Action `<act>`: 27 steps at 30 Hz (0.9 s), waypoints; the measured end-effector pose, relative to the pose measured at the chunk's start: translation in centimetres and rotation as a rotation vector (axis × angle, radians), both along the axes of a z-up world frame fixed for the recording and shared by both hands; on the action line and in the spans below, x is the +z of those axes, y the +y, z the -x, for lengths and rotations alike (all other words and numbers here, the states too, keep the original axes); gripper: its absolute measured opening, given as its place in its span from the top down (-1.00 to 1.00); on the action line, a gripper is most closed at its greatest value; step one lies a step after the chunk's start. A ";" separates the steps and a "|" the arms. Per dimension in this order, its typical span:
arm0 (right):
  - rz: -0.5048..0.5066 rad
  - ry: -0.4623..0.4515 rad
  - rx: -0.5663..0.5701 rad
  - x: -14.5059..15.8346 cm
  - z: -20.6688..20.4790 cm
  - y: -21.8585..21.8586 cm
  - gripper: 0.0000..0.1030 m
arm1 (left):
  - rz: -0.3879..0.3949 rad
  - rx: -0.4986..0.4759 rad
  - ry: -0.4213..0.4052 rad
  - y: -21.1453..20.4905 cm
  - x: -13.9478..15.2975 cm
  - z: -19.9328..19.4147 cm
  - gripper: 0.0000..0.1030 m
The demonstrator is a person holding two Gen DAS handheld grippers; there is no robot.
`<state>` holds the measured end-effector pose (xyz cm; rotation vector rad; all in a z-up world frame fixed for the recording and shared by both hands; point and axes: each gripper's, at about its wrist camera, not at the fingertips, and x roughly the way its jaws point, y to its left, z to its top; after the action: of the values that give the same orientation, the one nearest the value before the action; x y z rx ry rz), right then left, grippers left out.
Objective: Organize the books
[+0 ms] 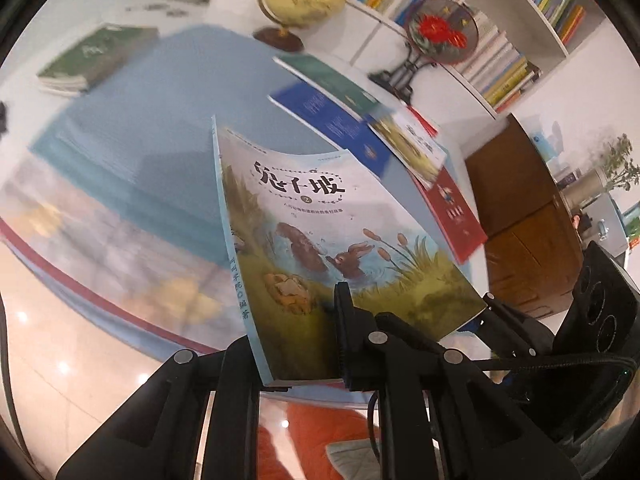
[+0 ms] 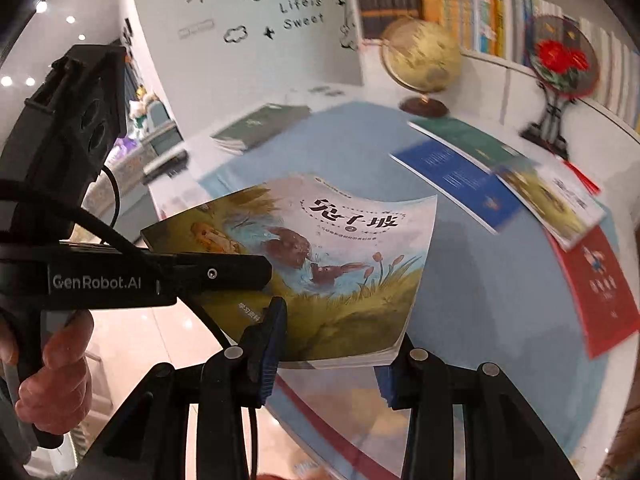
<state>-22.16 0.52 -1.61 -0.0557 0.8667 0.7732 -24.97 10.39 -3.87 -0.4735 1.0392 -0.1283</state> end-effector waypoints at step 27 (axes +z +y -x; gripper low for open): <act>-0.108 0.103 0.052 0.7 -26.3 32.5 0.22 | 0.017 0.106 0.019 35.3 -1.7 -22.0 0.74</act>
<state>4.09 33.04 -0.86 0.0580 0.9221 0.8763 -2.93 45.72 -5.55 -0.5453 1.0304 -0.0385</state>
